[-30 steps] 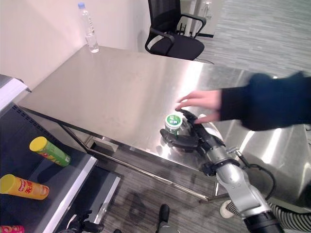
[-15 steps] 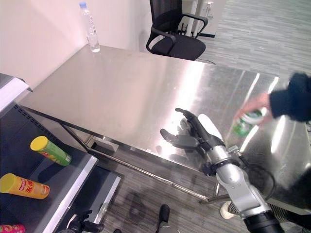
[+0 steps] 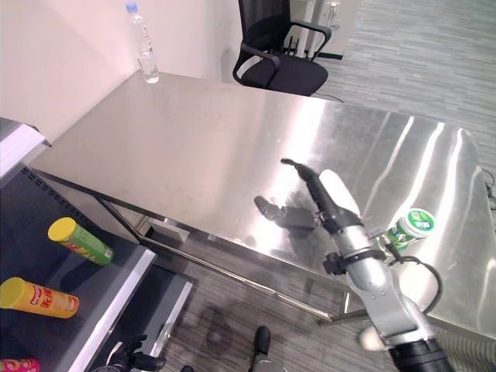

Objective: Put the goods on the table back onto the shelves and tidy them up.

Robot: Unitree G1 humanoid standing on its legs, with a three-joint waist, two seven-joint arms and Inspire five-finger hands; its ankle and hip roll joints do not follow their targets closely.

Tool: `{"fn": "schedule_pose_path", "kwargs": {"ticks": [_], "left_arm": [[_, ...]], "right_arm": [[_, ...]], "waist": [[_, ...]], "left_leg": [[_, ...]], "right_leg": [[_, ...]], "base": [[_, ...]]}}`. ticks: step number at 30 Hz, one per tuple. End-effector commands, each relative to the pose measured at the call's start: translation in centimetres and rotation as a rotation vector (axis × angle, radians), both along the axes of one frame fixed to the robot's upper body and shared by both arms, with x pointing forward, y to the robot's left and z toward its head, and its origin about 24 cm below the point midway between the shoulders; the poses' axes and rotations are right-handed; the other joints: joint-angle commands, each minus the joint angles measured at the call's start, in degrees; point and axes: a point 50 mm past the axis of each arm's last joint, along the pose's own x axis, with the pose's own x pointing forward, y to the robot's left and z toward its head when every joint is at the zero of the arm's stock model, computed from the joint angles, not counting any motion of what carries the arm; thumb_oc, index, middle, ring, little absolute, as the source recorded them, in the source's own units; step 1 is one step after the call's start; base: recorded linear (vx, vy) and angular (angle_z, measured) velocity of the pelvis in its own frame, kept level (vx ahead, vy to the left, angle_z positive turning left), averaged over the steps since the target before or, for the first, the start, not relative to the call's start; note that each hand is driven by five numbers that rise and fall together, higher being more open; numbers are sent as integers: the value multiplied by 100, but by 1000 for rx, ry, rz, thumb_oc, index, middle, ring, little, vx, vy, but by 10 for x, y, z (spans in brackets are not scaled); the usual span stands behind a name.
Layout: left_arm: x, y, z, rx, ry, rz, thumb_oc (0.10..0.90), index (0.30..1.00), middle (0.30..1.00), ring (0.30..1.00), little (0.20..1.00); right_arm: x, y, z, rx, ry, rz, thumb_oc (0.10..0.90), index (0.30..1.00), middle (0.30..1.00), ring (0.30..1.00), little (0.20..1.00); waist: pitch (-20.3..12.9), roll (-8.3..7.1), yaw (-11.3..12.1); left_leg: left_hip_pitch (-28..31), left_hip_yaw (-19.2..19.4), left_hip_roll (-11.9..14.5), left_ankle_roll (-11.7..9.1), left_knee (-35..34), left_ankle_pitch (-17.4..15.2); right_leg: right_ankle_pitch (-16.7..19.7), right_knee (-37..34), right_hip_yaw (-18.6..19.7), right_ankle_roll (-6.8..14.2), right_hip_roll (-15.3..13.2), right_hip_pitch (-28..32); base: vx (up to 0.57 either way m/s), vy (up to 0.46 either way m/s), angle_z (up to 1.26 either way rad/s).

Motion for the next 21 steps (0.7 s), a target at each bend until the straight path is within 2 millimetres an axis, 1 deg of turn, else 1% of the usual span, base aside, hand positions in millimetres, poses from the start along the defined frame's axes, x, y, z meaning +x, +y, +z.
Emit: {"fn": "schedule_pose_path", "kwargs": {"ticks": [1,2,3,4,6,7,8,9,13,14,15,16,18,21], "left_arm": [[16,30,12,107,-75,4,800,900,900,900,900],[13,31,11,110,-66,8,800,900,900,900,900],[12,31,11,110,-62,9,800,900,900,900,900],[11,31,10,112,-56,7,800,900,900,900,900],[9,32,10,116,-49,10,800,900,900,900,900],[9,32,10,117,-48,8,800,900,900,900,900],[6,34,9,115,-42,12,800,900,900,900,900],[5,34,9,116,-40,9,800,900,900,900,900],[3,39,10,120,-35,6,800,900,900,900,900],[3,39,10,120,-35,5,800,900,900,900,900],[2,42,10,121,-34,6,800,900,900,900,900],[2,42,10,122,-34,4,800,900,900,900,900],[4,44,12,121,-37,-10,800,900,900,900,900],[9,45,13,117,-53,-23,800,900,900,900,900]], "right_arm": [[-12,5,65,41,-399,10,800,900,900,900,900],[-19,-4,76,31,-473,-44,800,900,900,900,900],[-24,-10,83,20,-517,-79,800,900,900,900,900],[-30,-21,91,6,-568,-140,800,900,900,900,900],[-39,-34,97,5,-612,-206,800,900,900,900,900],[-39,-34,96,5,-612,-208,800,900,900,900,900],[-47,-46,100,7,-643,-266,800,900,900,900,900],[-51,-53,101,11,-652,-298,800,900,900,900,900],[-65,-80,95,67,-642,-413,800,900,900,900,900],[-65,-80,95,67,-642,-414,800,900,900,900,900],[-70,-89,90,120,-633,-439,800,900,900,900,900],[-71,-89,89,121,-633,-439,800,900,900,900,900],[-75,-99,75,225,-574,-439,800,900,900,900,900],[-75,-106,58,299,-492,-444,800,900,900,900,900]], "waist": [[-302,-383,-3],[-323,-400,-31],[-337,-415,-45],[-348,-435,-70],[-363,-453,-104],[-363,-454,-88],[-375,-480,-143],[-380,-494,-167],[-381,-547,-248],[-383,-548,-242],[-376,-566,-311],[-382,-572,-291],[-372,-612,-371],[-359,-637,-428]], "left_leg": [[-359,287,59,-113,125,133],[-336,290,61,-105,122,114],[-326,298,60,-102,123,103],[-324,308,60,-97,130,92],[-313,324,64,-92,128,76],[-311,328,64,-92,128,74],[-303,341,67,-88,127,57],[-300,355,69,-86,132,49],[-312,433,76,-66,155,7],[-314,437,76,-66,156,6],[-318,473,74,-55,166,-6],[-320,486,73,-54,167,-8],[-324,581,76,-48,167,-11],[-312,653,68,-47,149,-10]], "right_leg": [[-1351,300,172,733,-417,887],[-1352,294,182,736,-411,900],[-1353,292,191,740,-408,904],[-1351,296,208,748,-404,895],[-1347,287,229,756,-401,892],[-1347,287,233,756,-401,893],[-1340,284,258,761,-393,873],[-1338,284,276,767,-388,866],[-1290,279,382,796,-393,767],[-1289,279,386,795,-393,764],[-1263,269,446,809,-388,719],[-1262,271,460,809,-388,709],[-1203,244,575,831,-381,637],[-1157,221,660,842,-384,587]], "base": [[30,19,0],[32,23,0],[40,38,1],[27,36,0],[13,15,0],[0,0,0],[25,21,-5],[27,33,-11],[2,23,-15],[-3,28,-20],[-3,16,-26],[4,33,-24],[1,42,-31],[-5,29,-29]]}}
